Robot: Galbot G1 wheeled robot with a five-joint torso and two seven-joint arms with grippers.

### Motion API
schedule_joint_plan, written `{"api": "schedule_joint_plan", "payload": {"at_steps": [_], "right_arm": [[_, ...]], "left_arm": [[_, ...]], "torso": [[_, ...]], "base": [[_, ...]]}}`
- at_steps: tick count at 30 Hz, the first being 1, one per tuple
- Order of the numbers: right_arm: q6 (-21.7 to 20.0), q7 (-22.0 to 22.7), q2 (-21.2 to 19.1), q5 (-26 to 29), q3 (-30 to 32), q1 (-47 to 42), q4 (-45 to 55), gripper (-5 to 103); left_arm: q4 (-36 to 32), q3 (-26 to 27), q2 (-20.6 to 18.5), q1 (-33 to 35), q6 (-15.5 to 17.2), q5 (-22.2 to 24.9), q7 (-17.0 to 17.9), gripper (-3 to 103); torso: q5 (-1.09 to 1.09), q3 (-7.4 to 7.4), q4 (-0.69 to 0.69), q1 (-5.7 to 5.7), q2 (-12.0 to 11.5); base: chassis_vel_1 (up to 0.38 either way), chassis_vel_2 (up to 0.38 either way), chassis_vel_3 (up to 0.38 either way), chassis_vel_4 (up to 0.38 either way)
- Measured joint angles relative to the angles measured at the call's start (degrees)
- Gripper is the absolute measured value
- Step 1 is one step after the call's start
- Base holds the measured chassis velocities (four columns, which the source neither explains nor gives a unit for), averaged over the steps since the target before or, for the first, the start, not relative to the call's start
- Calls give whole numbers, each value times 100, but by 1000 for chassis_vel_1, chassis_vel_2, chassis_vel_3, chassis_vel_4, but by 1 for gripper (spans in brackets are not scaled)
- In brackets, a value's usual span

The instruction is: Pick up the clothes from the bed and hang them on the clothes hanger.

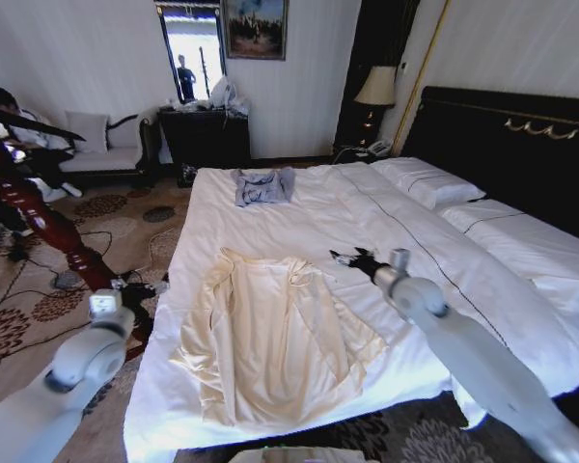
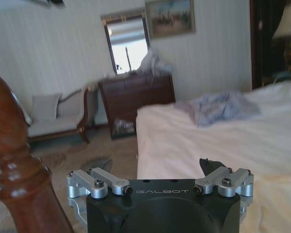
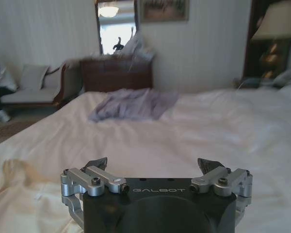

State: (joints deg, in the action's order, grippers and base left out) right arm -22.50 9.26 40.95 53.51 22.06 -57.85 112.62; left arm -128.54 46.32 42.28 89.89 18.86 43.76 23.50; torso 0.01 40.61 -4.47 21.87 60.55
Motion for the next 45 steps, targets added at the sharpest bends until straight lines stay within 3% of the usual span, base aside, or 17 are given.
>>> {"api": "schedule_joint_plan", "payload": {"at_steps": [1,5,6,11,15,18,20,22,25,28,32,35,36,39,41,43,45], "right_arm": [[0,0,0,0,0,0,0,100],[32,-80,-20,-227,1166,-1142,750,100],[32,-80,-20,-227,1166,-1142,750,100],[25,-111,225,-428,2135,-2123,1340,100],[8,-163,687,-557,3018,-3023,1812,100],[36,-197,893,-579,3380,-3519,2012,100],[155,-237,1221,-795,3799,-4170,2325,100],[171,-238,1289,-829,3836,-4243,2388,100],[249,-227,1597,-951,3882,-4402,2643,100],[274,-222,1691,-1015,3890,-4426,2696,100],[357,-218,1853,-1234,3928,-4508,2718,100],[398,-217,1954,-1291,3969,-4555,2722,100],[398,-217,1954,-1291,3969,-4555,2722,100],[398,-166,2038,-1287,4022,-4537,2722,100],[398,-160,2047,-1287,4033,-4537,2721,100],[396,-140,2111,-1297,4080,-4558,2699,100],[397,-136,2135,-1299,4094,-4569,2691,100]], "left_arm": [[0,0,0,0,0,0,0,100],[-560,605,293,694,-383,-51,-292,100],[-560,605,293,694,-383,-51,-292,100],[-924,1191,677,1224,-713,-61,-531,100],[-1243,1723,1184,1578,-787,-320,-534,100],[-1332,1839,1326,1642,-794,-276,-536,100],[-1428,1966,1471,1716,-809,-125,-615,100],[-1454,2022,1516,1757,-819,-98,-642,100],[-1503,2397,1676,1974,-868,170,-779,99],[-1504,2580,1663,2015,-870,308,-786,99],[-1503,2966,1413,2006,-797,722,-740,99],[-1495,3359,958,1821,-515,1557,-540,97],[-1495,3359,958,1821,-515,1557,-540,97],[-1491,4358,224,1654,-132,2709,-334,96],[-1491,4558,98,1636,-57,2912,-291,96],[-1490,5381,-387,1564,278,3724,-120,96],[-1489,5672,-521,1555,388,3980,-76,96]], "torso": [[0,0,0,0,0],[1,0,2,0,0],[1,0,2,0,0],[0,0,2,0,0],[-1,1,4,0,0],[1,1,6,0,0],[-4,0,-7,0,0],[-4,1,-6,-1,0],[-2,1,6,0,0],[-1,1,6,1,0],[-2,2,3,2,-1],[-3,2,1,2,-1],[-3,2,1,2,-1],[-2,2,2,2,-1],[-1,3,2,2,-1],[-2,3,1,2,-1],[-1,3,1,2,-1]], "base": [[0,0,0,0],[0,0,0,0],[0,0,0,0],[0,0,0,0],[0,0,0,0],[0,0,0,0],[0,0,0,0],[0,0,0,0],[0,0,0,0],[0,0,0,0],[0,0,0,0],[0,0,0,0],[0,0,0,0],[0,0,0,0],[0,0,0,0],[0,0,0,0],[0,0,0,0]]}}
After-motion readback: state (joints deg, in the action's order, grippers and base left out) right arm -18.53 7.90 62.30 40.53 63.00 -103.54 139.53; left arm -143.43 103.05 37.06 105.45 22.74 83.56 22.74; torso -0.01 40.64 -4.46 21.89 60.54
